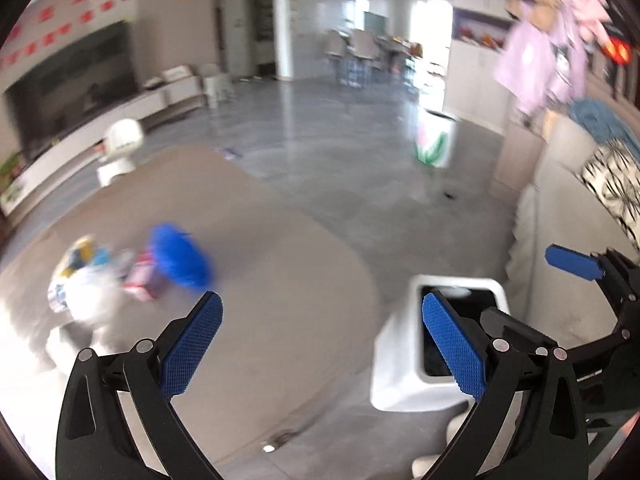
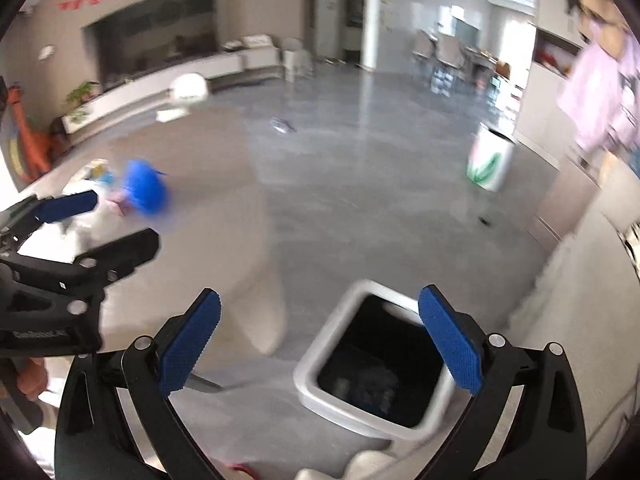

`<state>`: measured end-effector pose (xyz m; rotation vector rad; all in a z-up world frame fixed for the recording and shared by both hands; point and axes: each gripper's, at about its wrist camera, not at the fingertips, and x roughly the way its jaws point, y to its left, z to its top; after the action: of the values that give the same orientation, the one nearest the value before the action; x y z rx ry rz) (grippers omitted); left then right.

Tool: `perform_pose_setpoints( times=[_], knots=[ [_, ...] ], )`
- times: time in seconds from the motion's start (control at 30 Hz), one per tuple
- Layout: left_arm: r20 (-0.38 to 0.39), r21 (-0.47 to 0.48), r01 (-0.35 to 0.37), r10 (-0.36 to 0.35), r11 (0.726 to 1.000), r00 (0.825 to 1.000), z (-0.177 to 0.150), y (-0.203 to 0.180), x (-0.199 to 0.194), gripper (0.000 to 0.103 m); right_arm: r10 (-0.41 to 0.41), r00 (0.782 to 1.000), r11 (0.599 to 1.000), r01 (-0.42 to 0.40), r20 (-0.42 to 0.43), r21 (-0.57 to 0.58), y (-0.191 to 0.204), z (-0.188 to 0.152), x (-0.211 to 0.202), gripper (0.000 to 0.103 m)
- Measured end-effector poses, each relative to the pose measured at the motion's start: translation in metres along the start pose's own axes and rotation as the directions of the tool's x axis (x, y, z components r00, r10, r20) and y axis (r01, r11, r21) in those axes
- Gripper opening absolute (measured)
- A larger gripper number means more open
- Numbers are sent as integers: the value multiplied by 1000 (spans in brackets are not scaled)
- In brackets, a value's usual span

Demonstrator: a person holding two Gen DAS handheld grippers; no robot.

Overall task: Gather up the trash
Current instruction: 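Move both tools back to the table, then grasp the white tissue with the left tool while the right tool grasps the blue mesh bag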

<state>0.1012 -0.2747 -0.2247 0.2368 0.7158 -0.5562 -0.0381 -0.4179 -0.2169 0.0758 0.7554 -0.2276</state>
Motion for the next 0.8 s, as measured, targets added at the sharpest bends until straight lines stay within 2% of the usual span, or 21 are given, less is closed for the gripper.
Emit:
perform_pose_setpoints(
  times=[0.13,0.3,0.43,0.57,0.8],
  knots=[
    [42,-86,-123,127,989,991,-5,47,-25,98,70,996,997,-69,61,-27,46,15,-3,99],
    [18,-187,-228,235,956,972,-18,112,-39,98,232,972,972,-230,38,-40,93,32,15,99],
    [-6,-212,-325,331,922,944,-36,149,-39,98,244,969,968,-241,36,-68,122,42,29,99],
    [-53,-249,-348,346,904,937,-57,183,-29,98,234,971,967,-228,39,-113,149,49,42,99],
    [-126,-269,-357,334,895,934,-80,207,3,98,249,968,958,-246,2,-150,175,55,82,99]
  ],
)
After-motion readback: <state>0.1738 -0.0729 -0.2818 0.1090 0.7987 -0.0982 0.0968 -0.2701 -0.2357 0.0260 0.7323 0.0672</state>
